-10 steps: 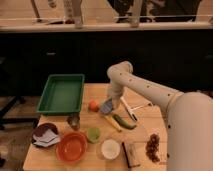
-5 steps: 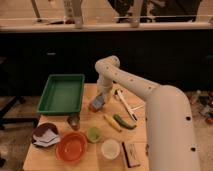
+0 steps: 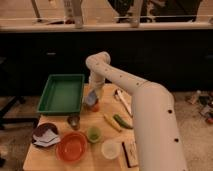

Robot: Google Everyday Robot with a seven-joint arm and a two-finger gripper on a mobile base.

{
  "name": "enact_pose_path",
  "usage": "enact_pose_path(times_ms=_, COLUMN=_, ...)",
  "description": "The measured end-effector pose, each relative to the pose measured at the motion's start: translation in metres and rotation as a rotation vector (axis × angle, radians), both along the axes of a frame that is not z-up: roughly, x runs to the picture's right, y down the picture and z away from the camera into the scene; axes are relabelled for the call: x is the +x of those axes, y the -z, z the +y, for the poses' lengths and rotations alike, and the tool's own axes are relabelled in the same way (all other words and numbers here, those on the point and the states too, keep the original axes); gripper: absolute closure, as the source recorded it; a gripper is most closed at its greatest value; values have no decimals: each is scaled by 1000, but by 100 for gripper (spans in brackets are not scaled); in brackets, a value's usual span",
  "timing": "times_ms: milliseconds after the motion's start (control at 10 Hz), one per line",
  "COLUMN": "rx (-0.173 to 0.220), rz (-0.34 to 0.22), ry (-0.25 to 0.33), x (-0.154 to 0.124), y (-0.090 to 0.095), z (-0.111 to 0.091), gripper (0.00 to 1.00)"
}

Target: Place sponge in tray

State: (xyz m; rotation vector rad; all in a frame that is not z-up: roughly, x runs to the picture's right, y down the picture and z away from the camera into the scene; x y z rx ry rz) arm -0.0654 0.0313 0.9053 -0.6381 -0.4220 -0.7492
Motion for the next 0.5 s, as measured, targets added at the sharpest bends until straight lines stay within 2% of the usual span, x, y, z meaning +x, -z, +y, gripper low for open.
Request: enact_pose_path(times_ms=500, rx=-20, rz=-57, ry=88, x=-51, y=-12, z=-3, gripper=100)
